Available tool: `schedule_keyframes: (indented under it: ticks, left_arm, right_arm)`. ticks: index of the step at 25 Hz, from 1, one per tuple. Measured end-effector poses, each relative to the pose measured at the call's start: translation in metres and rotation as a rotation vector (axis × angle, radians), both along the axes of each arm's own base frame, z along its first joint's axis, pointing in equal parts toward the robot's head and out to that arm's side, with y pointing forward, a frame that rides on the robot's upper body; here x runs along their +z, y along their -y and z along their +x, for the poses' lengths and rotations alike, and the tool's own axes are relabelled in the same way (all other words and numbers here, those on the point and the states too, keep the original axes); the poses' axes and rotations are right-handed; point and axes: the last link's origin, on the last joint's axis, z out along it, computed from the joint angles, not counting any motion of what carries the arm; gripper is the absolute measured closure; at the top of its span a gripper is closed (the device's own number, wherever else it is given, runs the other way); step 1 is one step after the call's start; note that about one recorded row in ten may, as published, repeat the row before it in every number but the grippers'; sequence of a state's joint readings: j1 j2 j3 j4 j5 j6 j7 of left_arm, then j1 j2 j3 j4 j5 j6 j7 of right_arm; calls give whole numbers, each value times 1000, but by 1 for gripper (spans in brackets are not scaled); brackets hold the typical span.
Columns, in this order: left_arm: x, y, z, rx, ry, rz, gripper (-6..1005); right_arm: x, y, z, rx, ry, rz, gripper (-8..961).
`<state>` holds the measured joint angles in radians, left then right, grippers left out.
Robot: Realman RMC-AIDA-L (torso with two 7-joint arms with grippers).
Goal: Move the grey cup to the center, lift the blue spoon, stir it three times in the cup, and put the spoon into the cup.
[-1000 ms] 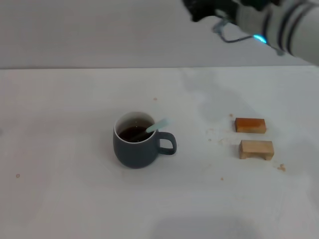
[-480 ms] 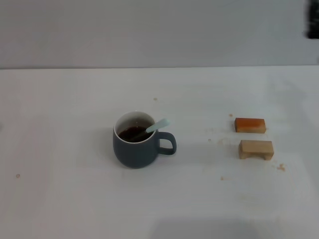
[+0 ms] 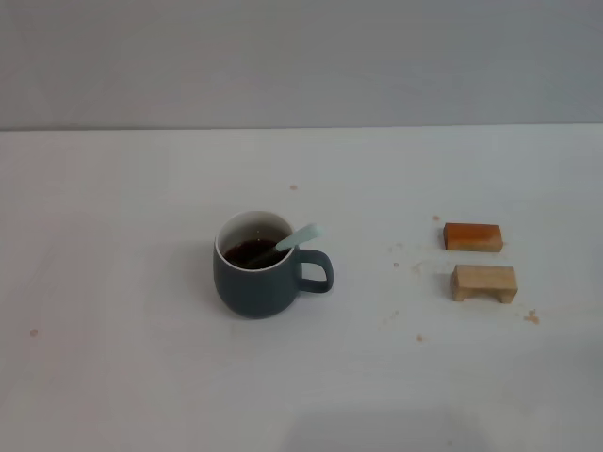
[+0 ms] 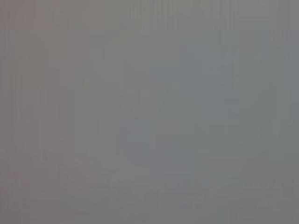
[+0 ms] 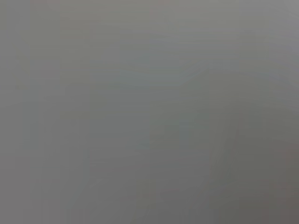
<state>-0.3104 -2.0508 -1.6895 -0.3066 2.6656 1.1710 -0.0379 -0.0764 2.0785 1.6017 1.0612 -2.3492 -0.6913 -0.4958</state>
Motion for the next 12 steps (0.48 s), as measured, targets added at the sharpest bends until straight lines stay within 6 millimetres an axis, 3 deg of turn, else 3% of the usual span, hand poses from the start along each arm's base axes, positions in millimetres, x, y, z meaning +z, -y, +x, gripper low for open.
schedule_keyframes:
  ticks: [3,8,12]
  left_arm:
    - [3,-4,1,2,4,13,1001]
    - [4,-7,3,19,-27,19,1001]
    - [5,-8,4,15,-33,23,1001]
  right_arm:
    - [18,20,36,-114,2,123,740]
    - [26,36,60,-163,-41,244,740]
    - [26,38,64,-170,-45,252,740]
